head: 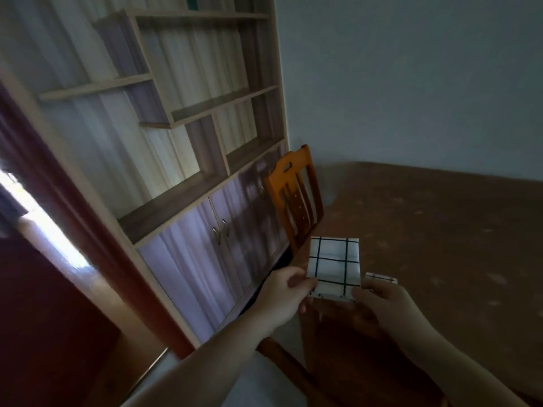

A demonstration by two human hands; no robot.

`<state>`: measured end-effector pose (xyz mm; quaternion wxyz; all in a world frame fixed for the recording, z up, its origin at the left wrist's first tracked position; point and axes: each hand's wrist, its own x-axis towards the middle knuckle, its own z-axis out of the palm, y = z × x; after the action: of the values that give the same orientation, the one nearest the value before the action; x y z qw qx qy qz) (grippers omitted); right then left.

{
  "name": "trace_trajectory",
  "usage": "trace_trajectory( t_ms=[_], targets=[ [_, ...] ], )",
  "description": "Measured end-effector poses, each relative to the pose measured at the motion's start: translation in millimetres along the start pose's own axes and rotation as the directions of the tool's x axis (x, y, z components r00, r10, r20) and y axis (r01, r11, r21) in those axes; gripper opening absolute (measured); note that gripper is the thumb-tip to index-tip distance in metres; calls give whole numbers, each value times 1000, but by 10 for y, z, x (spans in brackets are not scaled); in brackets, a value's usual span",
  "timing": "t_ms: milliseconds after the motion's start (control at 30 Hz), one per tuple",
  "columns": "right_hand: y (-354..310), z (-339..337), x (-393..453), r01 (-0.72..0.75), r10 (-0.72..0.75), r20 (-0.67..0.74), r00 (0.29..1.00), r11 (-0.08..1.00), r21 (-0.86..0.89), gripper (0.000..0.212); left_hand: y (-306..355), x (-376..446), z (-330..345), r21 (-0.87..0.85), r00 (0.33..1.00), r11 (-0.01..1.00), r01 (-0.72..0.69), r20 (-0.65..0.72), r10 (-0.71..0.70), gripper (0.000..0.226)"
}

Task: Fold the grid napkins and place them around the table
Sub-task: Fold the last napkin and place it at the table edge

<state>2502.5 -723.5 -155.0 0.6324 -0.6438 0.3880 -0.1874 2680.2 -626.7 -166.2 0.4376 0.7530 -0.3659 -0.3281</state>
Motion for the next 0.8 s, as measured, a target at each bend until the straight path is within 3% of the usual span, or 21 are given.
trace_trajectory(
  t_ms=[133, 267, 367, 567, 800],
  targets=[
    [5, 68, 692, -53, 57, -72, 996, 997, 46, 28, -81, 739, -107, 28, 997, 998, 64, 47, -65, 34],
    [0, 132, 1266, -99, 102, -176, 979, 995, 26, 19, -147, 1417, -165, 65, 987, 993, 97, 123, -105, 56],
    [3, 255, 1680, -150, 151, -246, 957, 988, 24, 15, -211, 1892, -300, 88, 967, 993, 77, 238, -96, 42],
    [-92, 848, 2574, -194, 158, -408, 899, 980, -47, 23, -600, 2883, -852, 12, 923, 1000, 27, 383, -29, 47],
    [-198, 1537, 3329, -271, 241, -527, 815, 962, 21, 12, -989, 3758, -1445, -42, 869, 997, 58, 493, -30, 50]
  ],
)
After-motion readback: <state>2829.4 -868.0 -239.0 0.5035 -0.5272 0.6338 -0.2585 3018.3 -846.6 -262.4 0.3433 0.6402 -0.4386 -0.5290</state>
